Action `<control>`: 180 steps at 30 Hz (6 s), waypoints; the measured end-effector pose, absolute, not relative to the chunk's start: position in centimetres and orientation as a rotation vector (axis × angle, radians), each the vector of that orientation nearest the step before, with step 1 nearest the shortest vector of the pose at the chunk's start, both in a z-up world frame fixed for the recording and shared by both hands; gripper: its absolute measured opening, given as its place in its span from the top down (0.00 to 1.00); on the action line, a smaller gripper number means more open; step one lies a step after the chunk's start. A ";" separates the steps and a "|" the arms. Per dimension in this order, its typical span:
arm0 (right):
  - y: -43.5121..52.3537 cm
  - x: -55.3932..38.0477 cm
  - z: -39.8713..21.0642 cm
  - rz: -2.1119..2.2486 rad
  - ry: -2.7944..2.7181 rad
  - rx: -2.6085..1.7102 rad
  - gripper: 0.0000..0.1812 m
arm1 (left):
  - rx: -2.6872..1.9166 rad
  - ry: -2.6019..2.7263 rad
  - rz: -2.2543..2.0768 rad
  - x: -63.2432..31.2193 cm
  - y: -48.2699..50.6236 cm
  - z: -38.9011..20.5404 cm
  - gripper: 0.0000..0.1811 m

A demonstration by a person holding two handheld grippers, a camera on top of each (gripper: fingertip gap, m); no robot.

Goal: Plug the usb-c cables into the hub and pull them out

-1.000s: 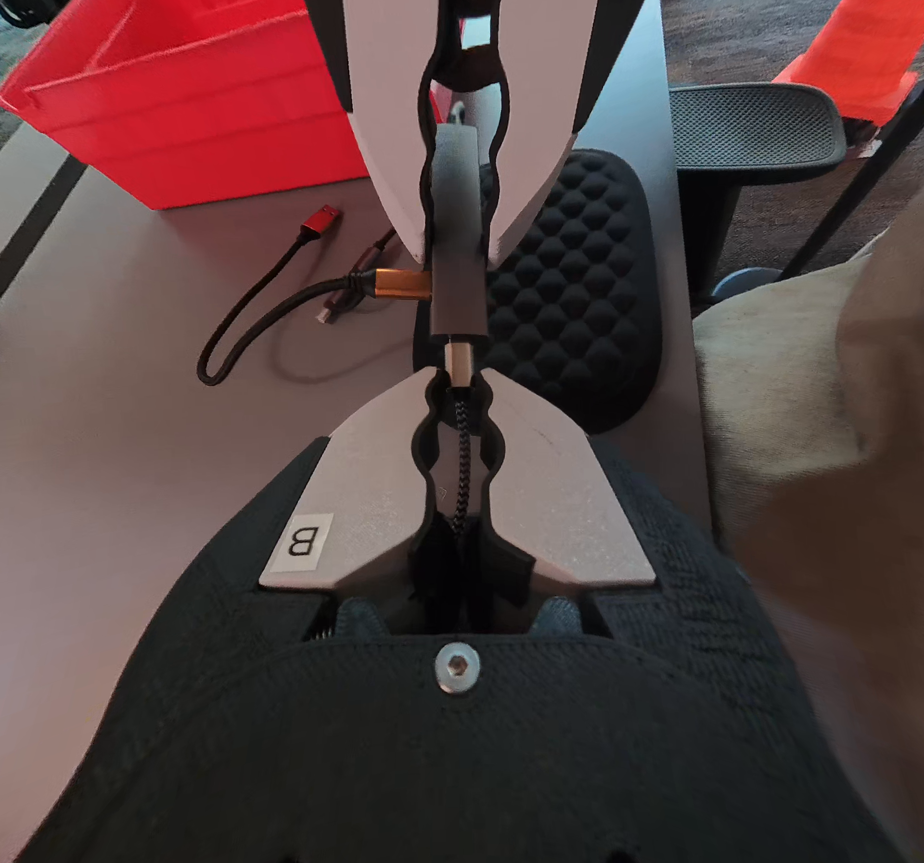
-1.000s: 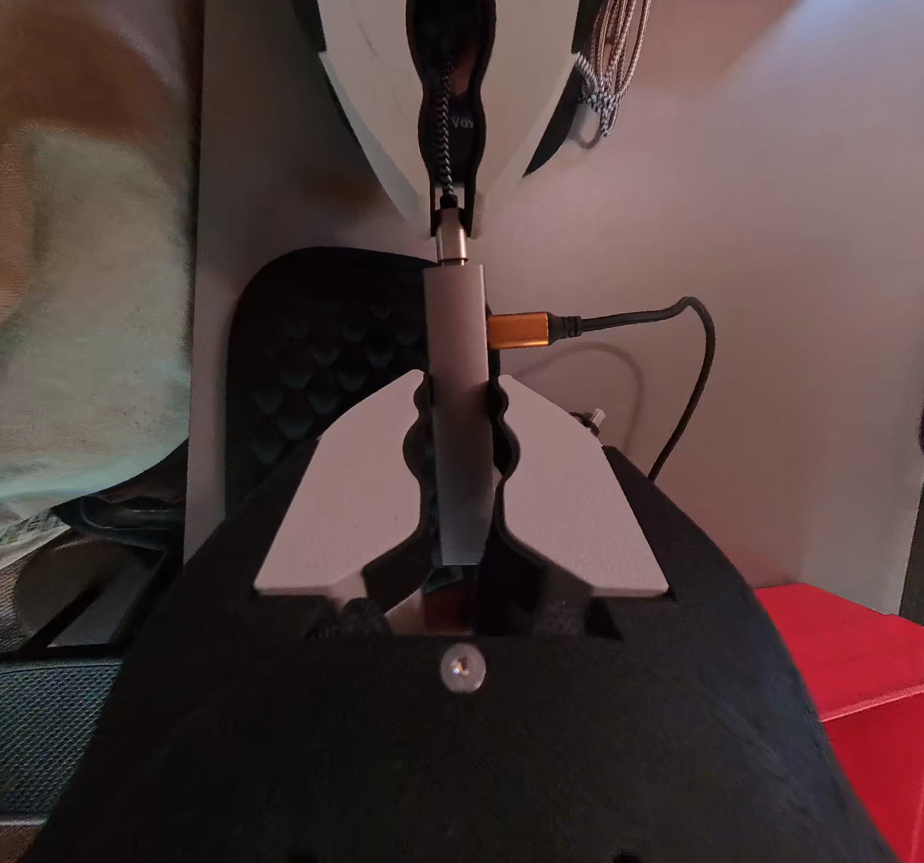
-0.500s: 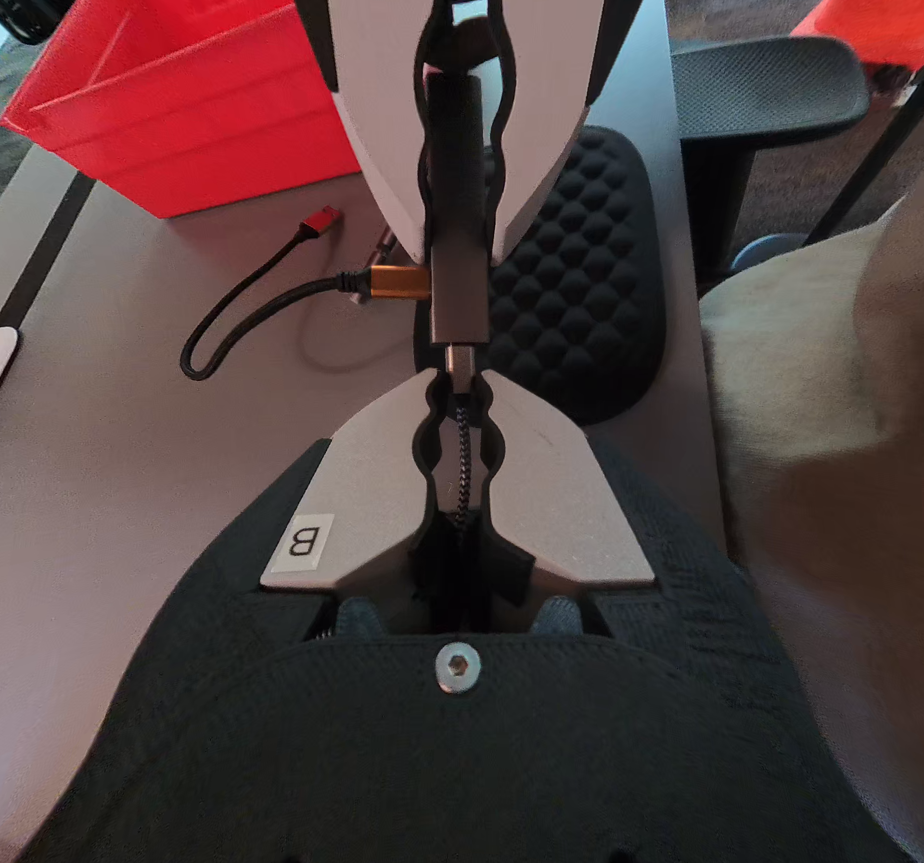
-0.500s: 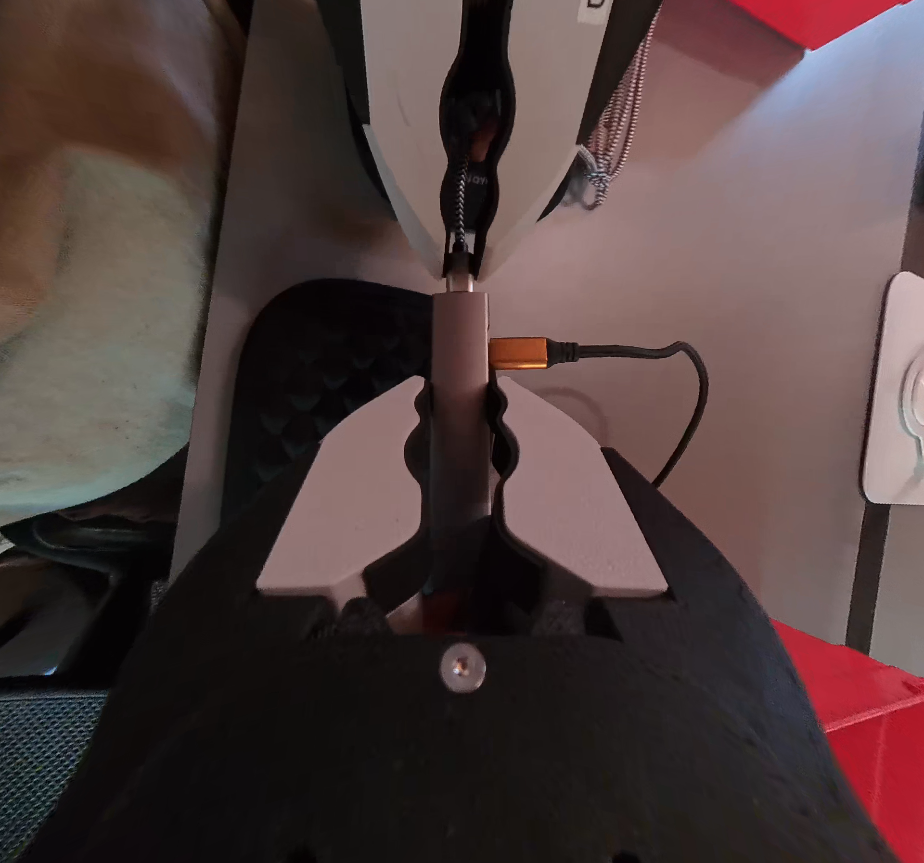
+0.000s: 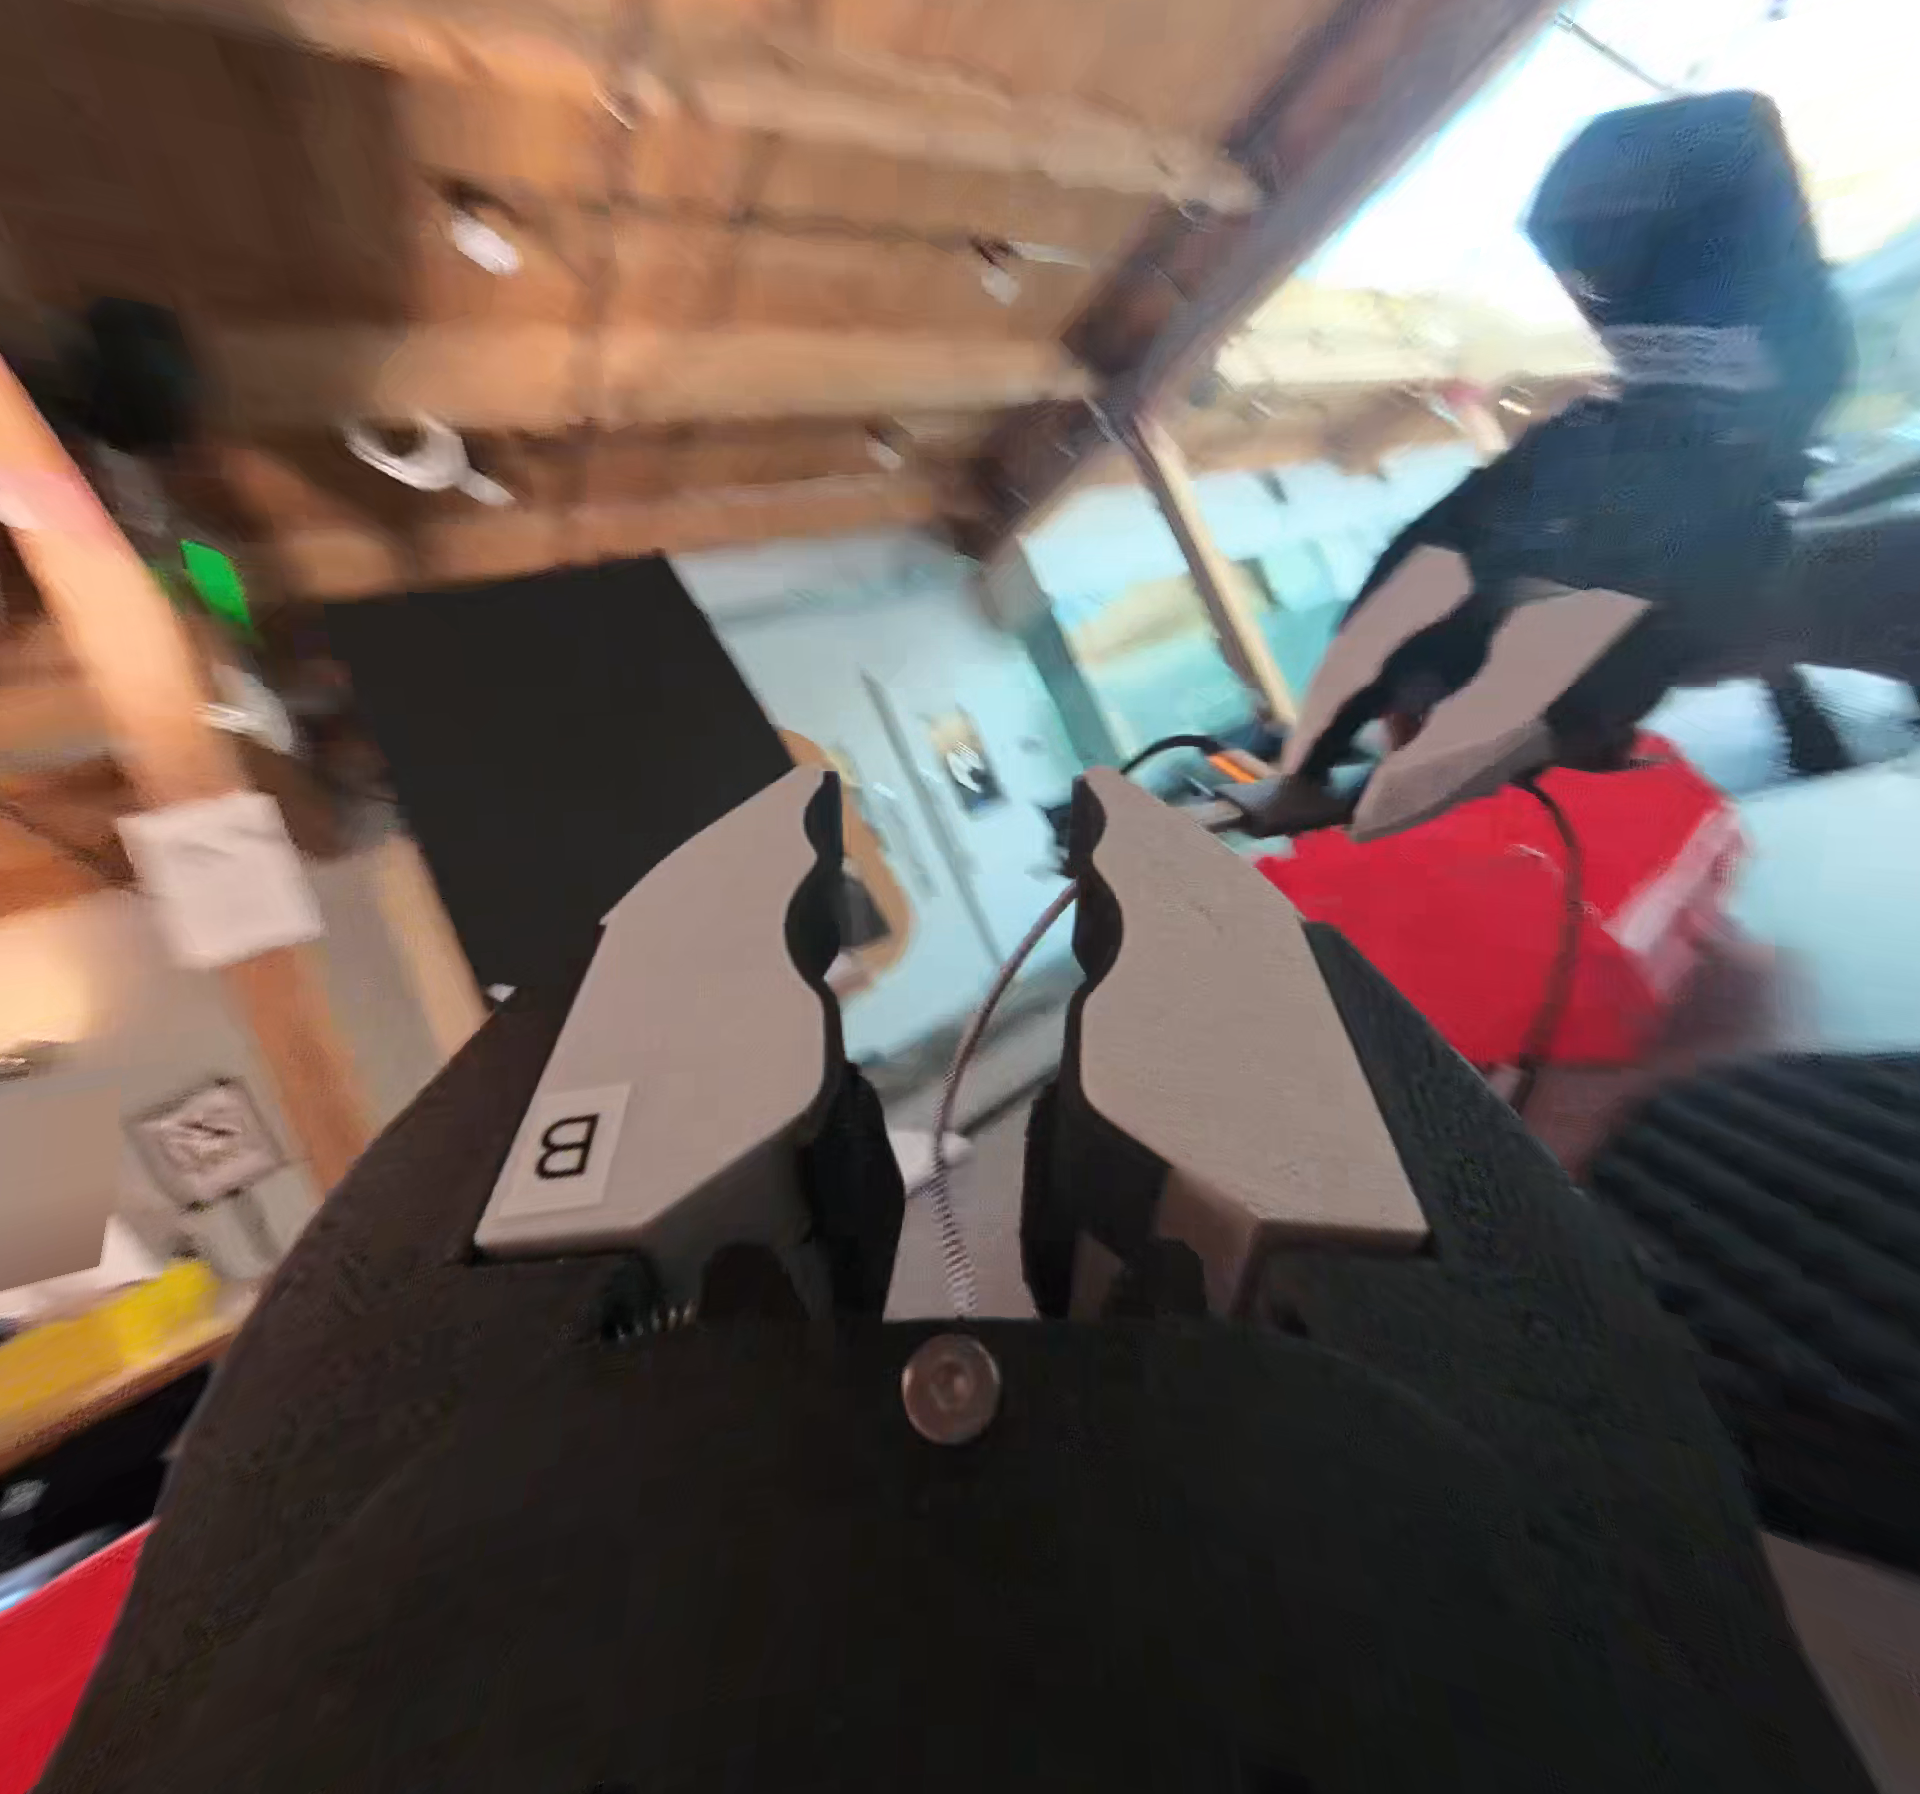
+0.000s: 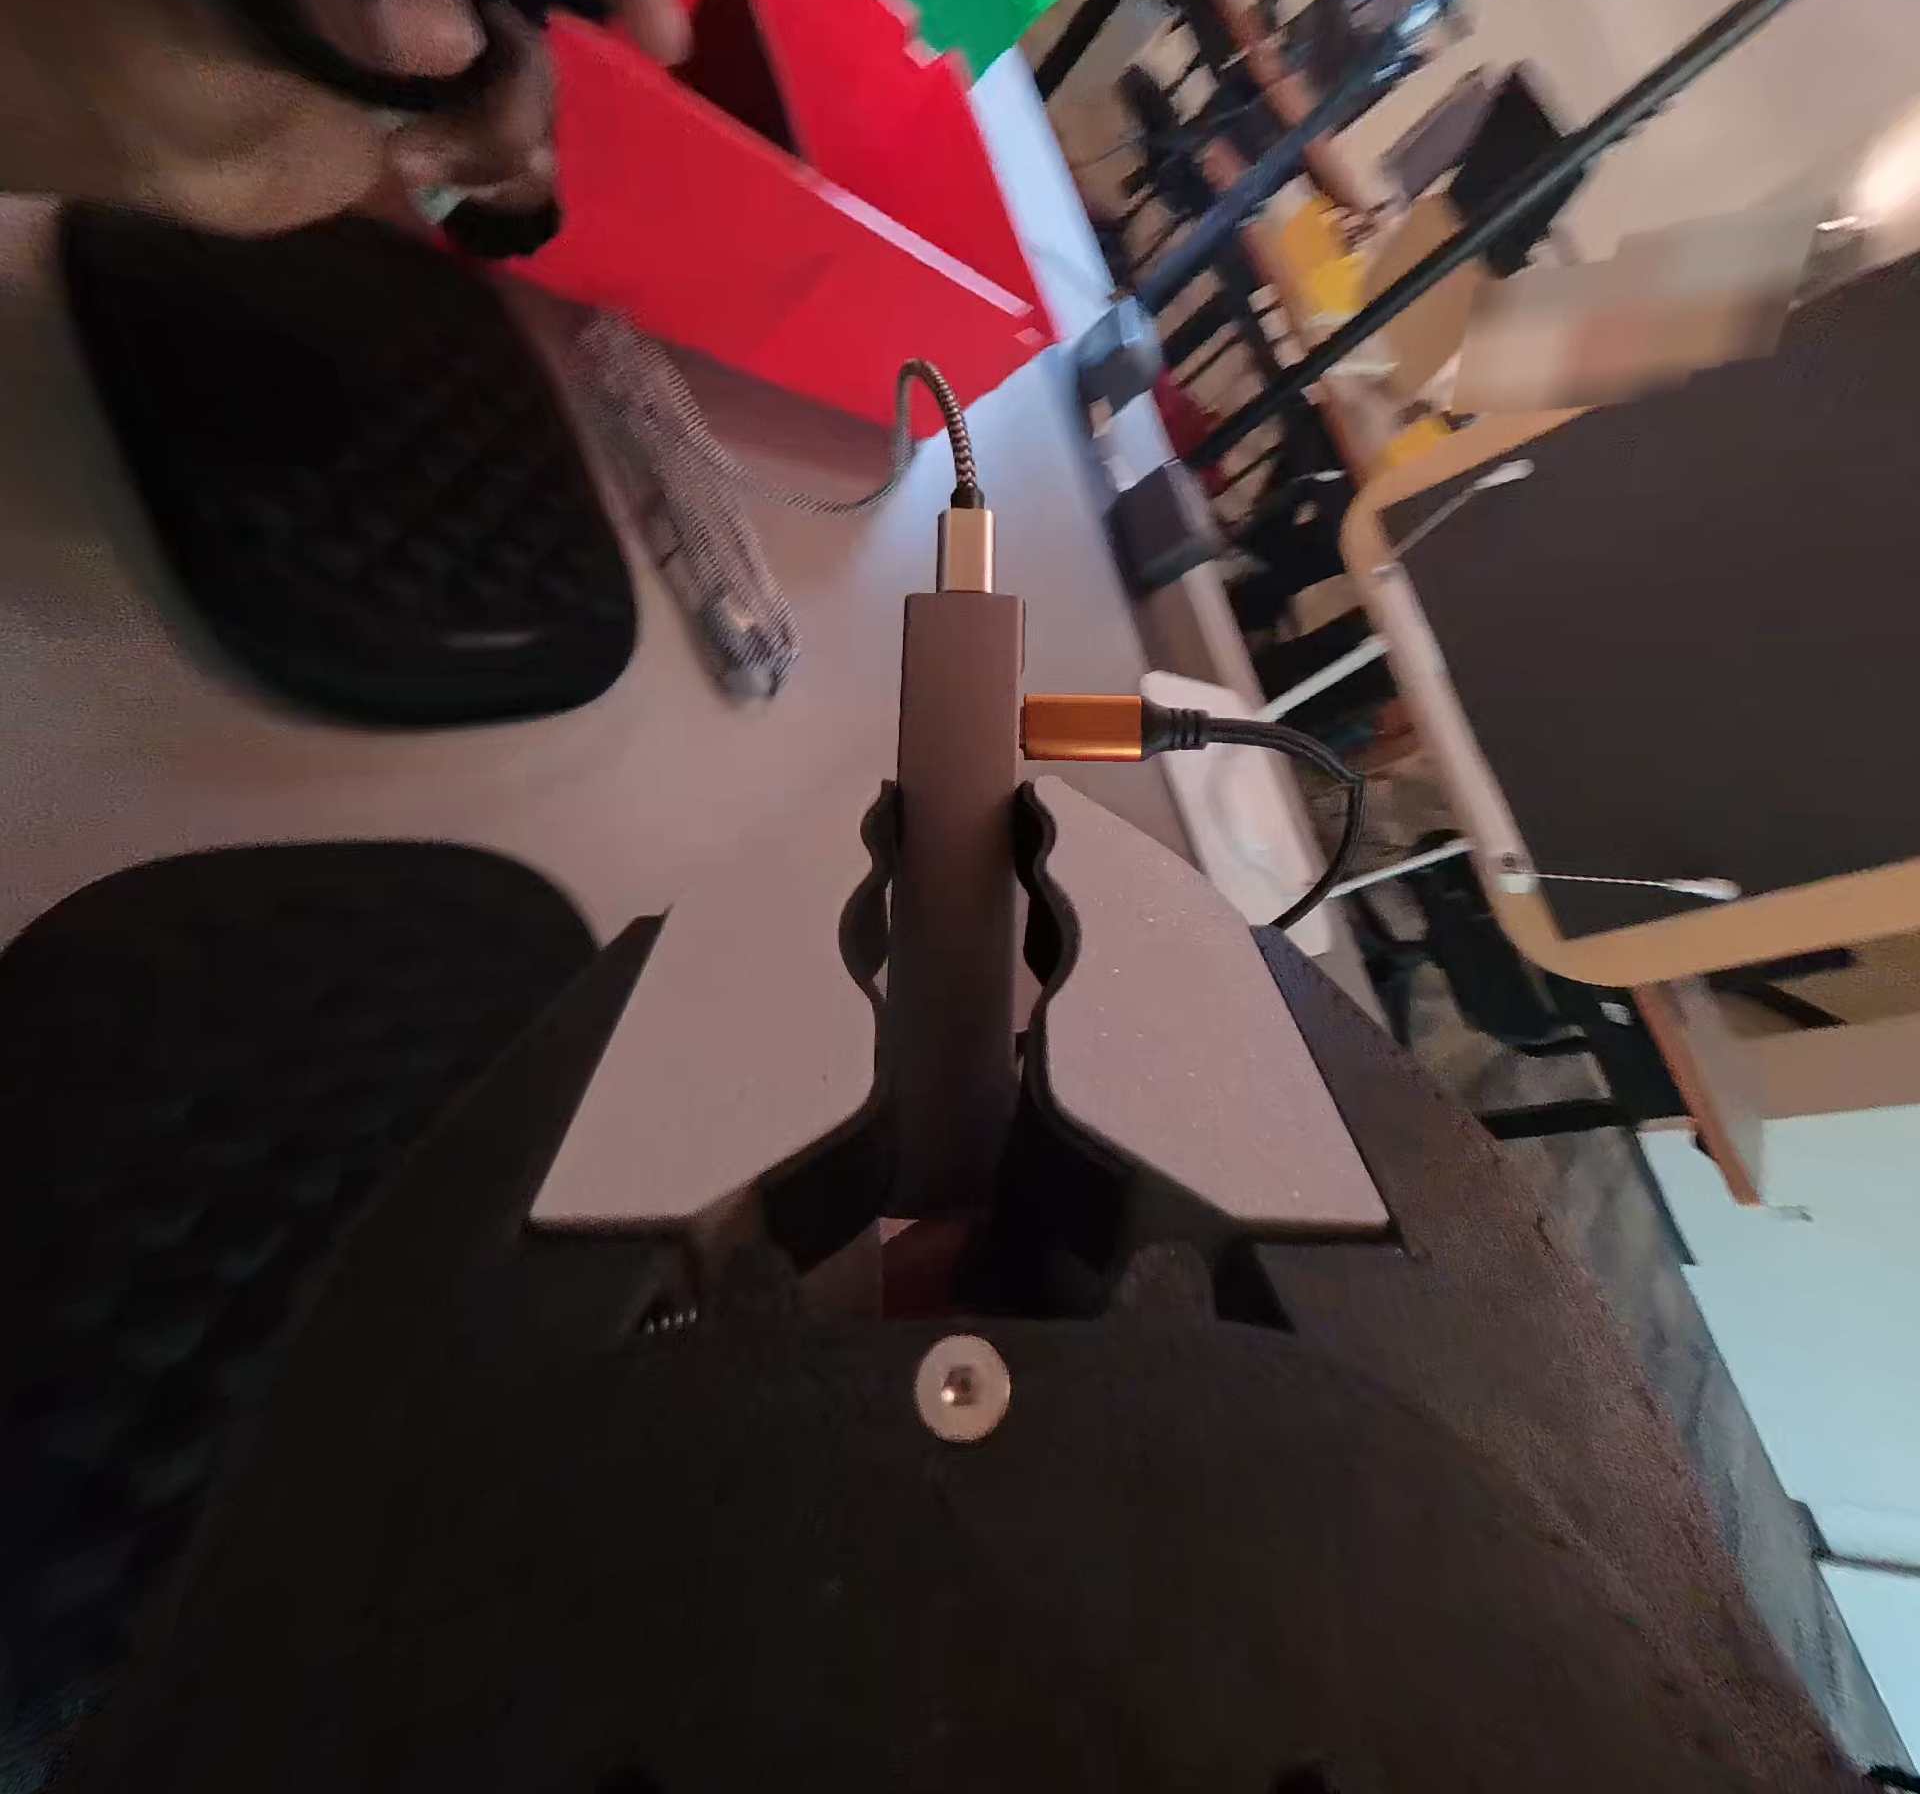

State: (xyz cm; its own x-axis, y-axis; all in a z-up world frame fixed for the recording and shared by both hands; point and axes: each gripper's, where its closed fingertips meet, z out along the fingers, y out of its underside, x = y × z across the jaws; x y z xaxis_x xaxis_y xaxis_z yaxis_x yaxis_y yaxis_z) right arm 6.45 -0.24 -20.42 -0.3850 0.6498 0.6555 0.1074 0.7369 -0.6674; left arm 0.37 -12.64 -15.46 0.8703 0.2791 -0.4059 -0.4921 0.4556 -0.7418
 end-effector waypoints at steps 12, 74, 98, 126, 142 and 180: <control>3.2 5.5 -10.0 0.775 -1.470 -0.587 0.88 | -1.314 0.122 0.412 -2.9 -8.7 -21.7 0.69; 25.8 11.1 -20.7 0.770 -0.927 -1.586 0.89 | -1.364 0.147 0.367 -2.7 -7.6 -22.9 0.69; -2.5 2.3 -17.2 1.473 -1.606 -0.922 0.74 | -0.924 -0.007 0.468 -4.4 -13.4 -17.4 0.61; -9.9 -6.1 -36.2 0.846 -2.691 -0.171 1.00 | -0.873 -0.071 0.335 -5.1 -14.2 -17.1 0.61; -7.7 -7.9 -35.5 0.994 -2.545 -0.914 0.80 | -0.917 -0.056 0.371 -5.0 -13.6 -17.5 0.63; 11.4 10.6 -20.1 0.646 -1.350 -1.316 1.00 | -1.029 0.024 0.410 -4.2 -11.8 -18.7 0.66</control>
State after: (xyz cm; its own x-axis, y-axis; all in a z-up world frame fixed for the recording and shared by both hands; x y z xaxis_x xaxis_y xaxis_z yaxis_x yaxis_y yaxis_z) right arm 10.58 11.45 -20.10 0.2052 0.9262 0.3163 0.3345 0.2373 -0.9120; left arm -4.21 -11.79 -18.69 0.9241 0.3198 -0.2094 -0.3420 0.4471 -0.8265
